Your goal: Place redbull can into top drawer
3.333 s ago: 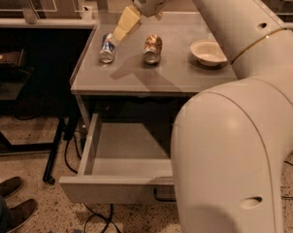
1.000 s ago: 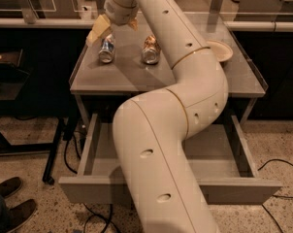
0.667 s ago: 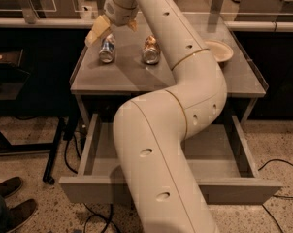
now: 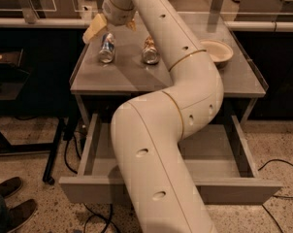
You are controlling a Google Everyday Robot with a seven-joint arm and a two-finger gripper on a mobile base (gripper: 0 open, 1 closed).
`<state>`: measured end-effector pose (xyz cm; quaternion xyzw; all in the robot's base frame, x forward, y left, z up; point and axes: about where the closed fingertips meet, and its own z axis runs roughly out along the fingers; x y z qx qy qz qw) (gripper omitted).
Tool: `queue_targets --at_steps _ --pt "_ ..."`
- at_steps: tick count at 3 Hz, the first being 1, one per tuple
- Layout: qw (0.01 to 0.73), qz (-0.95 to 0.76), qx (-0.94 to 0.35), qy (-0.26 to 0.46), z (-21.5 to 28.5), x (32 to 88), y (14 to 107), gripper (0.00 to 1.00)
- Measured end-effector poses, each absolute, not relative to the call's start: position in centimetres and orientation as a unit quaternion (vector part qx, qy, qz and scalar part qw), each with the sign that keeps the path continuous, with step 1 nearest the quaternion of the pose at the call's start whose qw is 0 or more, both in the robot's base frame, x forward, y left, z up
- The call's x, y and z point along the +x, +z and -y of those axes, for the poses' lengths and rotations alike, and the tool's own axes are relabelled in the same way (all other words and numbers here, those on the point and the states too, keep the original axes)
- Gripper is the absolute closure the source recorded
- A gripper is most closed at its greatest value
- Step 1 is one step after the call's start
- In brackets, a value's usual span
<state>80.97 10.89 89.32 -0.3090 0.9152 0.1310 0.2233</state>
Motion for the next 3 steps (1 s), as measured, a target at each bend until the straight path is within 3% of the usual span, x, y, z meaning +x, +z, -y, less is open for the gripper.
queue_targets --at_steps 3 --pt "0.225 -0.939 -0.239 0.102 -10.88 82.06 89.13 0.00"
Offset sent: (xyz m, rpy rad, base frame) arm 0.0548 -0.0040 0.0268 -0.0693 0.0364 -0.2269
